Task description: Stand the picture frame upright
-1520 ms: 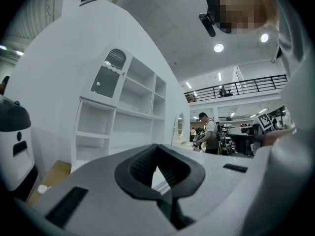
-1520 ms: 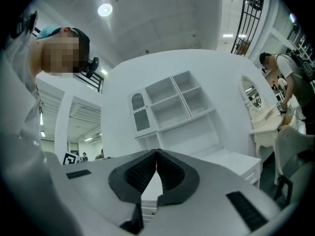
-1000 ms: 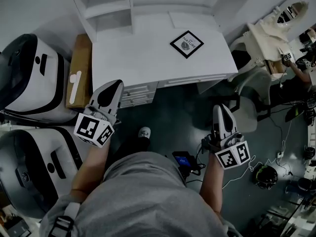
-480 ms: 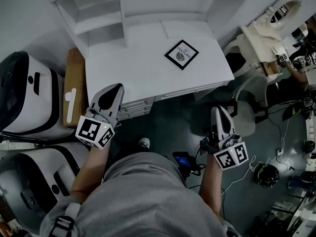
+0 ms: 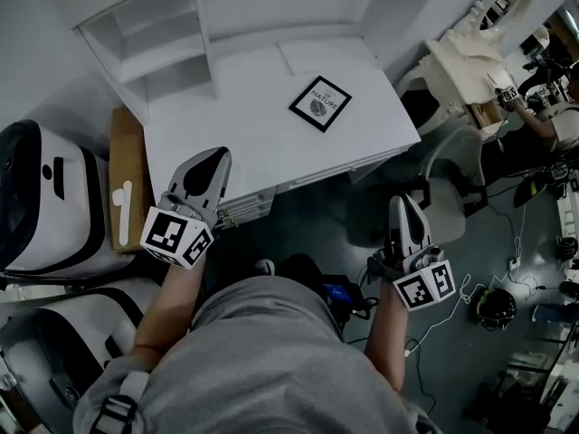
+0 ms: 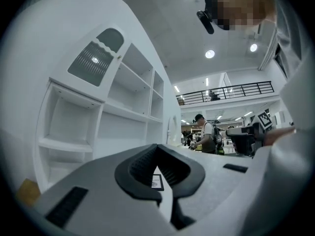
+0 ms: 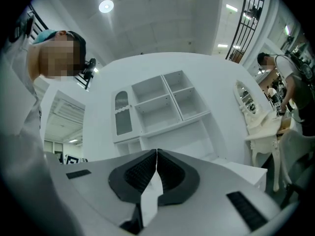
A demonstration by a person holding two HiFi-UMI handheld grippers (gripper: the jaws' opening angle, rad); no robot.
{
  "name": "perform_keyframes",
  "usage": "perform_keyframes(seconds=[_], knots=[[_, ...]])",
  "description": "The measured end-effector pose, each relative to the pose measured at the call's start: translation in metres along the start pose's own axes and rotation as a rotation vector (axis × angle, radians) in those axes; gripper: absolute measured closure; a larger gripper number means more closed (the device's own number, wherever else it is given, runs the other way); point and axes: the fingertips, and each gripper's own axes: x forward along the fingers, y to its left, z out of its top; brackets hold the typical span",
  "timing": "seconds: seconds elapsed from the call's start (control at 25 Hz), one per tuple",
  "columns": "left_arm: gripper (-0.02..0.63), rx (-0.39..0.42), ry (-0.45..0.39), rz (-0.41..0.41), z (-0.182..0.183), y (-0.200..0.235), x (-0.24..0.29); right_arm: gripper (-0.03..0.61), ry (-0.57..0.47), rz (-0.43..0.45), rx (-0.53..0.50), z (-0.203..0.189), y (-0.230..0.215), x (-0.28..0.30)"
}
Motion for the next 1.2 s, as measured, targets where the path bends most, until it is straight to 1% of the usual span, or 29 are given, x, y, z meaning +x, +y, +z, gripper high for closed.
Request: perform_keyframes(seconds=[0.12,0.24,0.36,0.44,0.56,0.76,0.84,0.96,1.2], knots=[[0.607,-0.002,-0.001,-0.017,0.000,-0.002,0.007,0.552,0.002,-0.007,0.008,-0.001,-0.001,0.001],[0.607,-0.007,0.004,-0.017,-0.002,-0.002,0.010,0.551,0.008,-0.009,0.008,-0.001,-0.004,0.003],[0.607,-0.020,0.016,-0.013,-0.009,0.000,0.013,0.551,-0.013,-0.003,0.020,0.001,-0.010,0.005],[0.607,-0.028,0.030,-0.012,-0.016,0.002,0.017,0.551,-0.030,-0.017,0.012,0.003,-0.014,0.008],[0.607,-0.032,0.041,-0.014,-0.022,0.005,0.027,0.552,-0.003,-0.050,-0.081,0.002,-0.022,0.017],[0.607,-0.036,0.039,0.010,-0.025,0.011,0.050,0.551,0.071,-0.030,-0.233,0.001,-0.036,0.042],[0.607,-0.033,0.037,0.019,-0.024,0.014,0.061,0.551,0.078,-0.019,-0.264,0.006,-0.043,0.054],[0.607,-0.028,0.037,0.035,-0.022,0.024,0.080,0.552,0.059,-0.002,-0.230,0.014,-0.061,0.074],[0.607,-0.034,0.057,0.077,-0.024,0.033,0.113,0.552,0.084,-0.013,-0.189,0.023,-0.117,0.102]])
